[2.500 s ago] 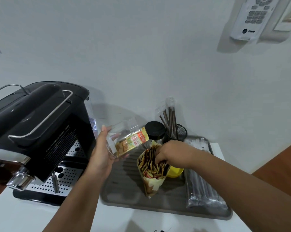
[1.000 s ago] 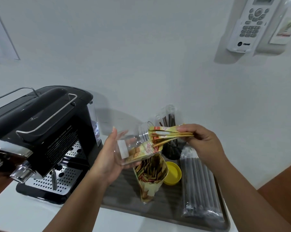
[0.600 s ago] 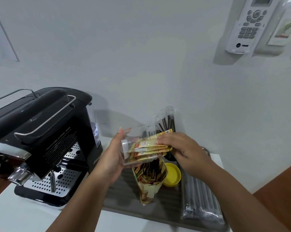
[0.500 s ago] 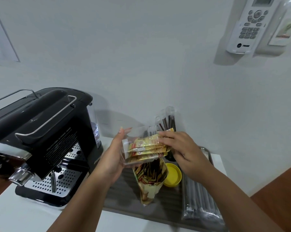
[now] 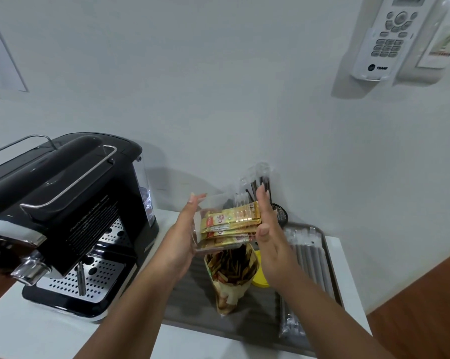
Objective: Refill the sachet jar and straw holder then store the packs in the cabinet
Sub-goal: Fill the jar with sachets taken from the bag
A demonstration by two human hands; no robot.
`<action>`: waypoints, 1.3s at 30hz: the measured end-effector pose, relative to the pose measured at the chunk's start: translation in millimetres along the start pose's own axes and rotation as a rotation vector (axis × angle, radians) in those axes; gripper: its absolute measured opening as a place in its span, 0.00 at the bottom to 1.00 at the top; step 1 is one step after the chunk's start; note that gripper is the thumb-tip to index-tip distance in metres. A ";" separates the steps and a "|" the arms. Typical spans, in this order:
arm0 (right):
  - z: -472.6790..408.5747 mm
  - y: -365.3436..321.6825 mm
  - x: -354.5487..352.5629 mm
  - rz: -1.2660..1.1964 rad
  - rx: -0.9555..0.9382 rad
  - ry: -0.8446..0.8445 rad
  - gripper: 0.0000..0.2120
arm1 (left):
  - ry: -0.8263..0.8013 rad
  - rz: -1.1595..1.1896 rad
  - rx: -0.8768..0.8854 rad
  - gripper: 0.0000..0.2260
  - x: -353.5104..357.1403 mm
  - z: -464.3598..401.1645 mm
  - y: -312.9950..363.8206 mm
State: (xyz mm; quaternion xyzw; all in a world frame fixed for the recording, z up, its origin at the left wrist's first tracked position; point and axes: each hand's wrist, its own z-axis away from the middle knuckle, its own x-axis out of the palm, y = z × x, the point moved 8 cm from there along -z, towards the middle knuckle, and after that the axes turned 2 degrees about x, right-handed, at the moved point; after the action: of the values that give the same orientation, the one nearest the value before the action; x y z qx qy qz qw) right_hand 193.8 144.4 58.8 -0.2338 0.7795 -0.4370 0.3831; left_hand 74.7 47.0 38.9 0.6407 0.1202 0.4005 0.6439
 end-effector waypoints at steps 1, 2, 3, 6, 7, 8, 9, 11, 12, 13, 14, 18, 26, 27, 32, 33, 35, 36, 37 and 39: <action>0.1 1.9 -2.4 -0.017 0.024 0.009 0.36 | 0.001 -0.002 -0.005 0.27 -1.1 0.2 -0.4; 0.1 4.0 -4.9 -0.037 0.048 0.019 0.37 | 0.000 -0.004 -0.014 0.27 -1.7 0.5 -1.3; 0.1 4.4 -5.9 -0.056 0.063 0.022 0.39 | 0.001 -0.006 -0.022 0.28 -2.4 0.8 -2.4; -0.8 1.2 2.3 -0.067 0.055 -0.043 0.41 | 0.014 -0.025 -0.024 0.28 -3.6 1.3 -3.4; -1.3 1.9 5.8 -0.069 0.065 -0.073 0.42 | 0.019 -0.032 -0.017 0.29 -5.1 0.9 -3.2; -1.7 4.5 7.4 -0.076 0.081 -0.092 0.43 | 0.026 -0.036 -0.010 0.29 -6.8 0.9 -2.7; -3.2 6.3 6.1 -0.090 0.089 -0.090 0.43 | 0.032 -0.027 -0.002 0.29 -9.1 1.1 -0.9; -8.2 13.2 -5.5 -0.138 0.131 -0.025 0.40 | 0.035 0.010 0.015 0.29 -16.0 0.6 3.2; -11.4 19.1 -12.9 -0.171 0.177 0.020 0.36 | 0.042 0.019 0.023 0.28 -20.8 0.8 5.6; -14.9 25.8 -19.2 -0.185 0.218 0.051 0.29 | 0.054 0.017 0.034 0.27 -26.4 1.1 8.0; -18.4 31.7 -24.1 -0.149 0.240 0.058 0.22 | 0.070 0.006 0.046 0.26 -31.7 1.6 10.8; -30.1 41.8 -8.0 0.345 0.167 -0.269 0.15 | 0.104 -0.022 0.063 0.25 -47.4 4.1 14.5; -33.1 50.4 53.2 0.854 -0.302 -0.702 0.28 | 0.123 -0.034 0.065 0.26 -50.5 7.8 12.1; -33.4 51.5 55.7 0.870 -0.331 -0.716 0.28 | 0.125 -0.028 0.063 0.25 -50.7 7.2 11.8; -32.0 54.4 57.3 0.861 -0.385 -0.716 0.24 | 0.124 -0.016 0.057 0.25 -53.0 6.8 9.2; -31.1 54.9 57.2 0.871 -0.397 -0.716 0.23 | 0.126 -0.016 0.056 0.25 -53.7 6.5 8.7; -30.3 55.7 57.3 0.881 -0.413 -0.719 0.23 | 0.131 -0.019 0.052 0.24 -55.6 6.1 8.1; -30.9 56.6 57.6 0.878 -0.410 -0.725 0.24 | 0.131 -0.019 0.051 0.24 -56.2 5.3 8.1; -31.8 56.9 58.1 0.869 -0.398 -0.728 0.25 | 0.131 -0.020 0.050 0.24 -56.6 4.5 8.2; -34.5 59.7 58.3 0.835 -0.311 -0.737 0.27 | 0.135 -0.019 0.050 0.24 -57.2 3.3 8.5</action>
State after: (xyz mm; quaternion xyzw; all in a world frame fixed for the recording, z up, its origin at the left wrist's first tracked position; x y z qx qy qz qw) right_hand 129.6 151.3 -4.3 -0.0969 0.6757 -0.0189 0.7306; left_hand 36.6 5.0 26.7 0.6267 0.1796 0.4336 0.6221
